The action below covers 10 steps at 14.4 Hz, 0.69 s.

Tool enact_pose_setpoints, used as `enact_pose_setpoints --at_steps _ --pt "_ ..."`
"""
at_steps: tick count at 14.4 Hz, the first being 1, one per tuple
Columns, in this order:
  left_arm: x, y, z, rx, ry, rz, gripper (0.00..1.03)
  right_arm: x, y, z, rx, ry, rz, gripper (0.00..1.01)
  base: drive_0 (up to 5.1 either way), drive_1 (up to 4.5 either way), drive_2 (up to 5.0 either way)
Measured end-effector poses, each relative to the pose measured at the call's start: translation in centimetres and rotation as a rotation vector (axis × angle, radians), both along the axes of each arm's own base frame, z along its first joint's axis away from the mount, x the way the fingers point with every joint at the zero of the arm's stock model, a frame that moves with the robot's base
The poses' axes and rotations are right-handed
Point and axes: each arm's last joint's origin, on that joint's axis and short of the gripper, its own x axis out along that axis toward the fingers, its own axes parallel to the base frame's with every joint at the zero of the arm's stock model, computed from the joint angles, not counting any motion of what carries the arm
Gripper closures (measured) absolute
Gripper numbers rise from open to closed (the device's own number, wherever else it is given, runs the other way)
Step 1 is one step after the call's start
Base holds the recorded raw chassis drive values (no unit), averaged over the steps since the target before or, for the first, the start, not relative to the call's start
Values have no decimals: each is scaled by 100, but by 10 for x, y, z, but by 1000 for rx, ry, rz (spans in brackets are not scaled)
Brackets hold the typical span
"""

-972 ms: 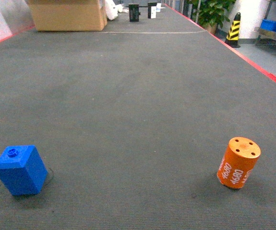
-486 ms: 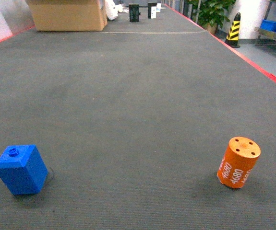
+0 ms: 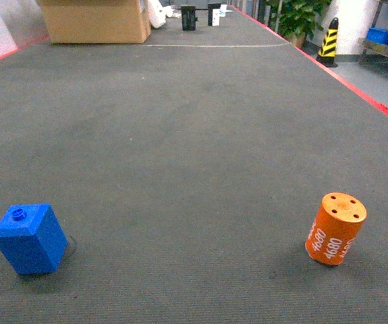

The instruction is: Sort blue parts and orange caps into right shelf containers

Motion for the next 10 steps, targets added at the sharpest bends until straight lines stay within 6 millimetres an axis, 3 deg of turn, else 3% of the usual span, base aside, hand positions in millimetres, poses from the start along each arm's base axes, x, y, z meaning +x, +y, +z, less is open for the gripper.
enact_pose_setpoints --at_steps 10 --pt "34 -20 1 -3 -18 -150 5 0 0 0 0 0 0 3 0 0 0"
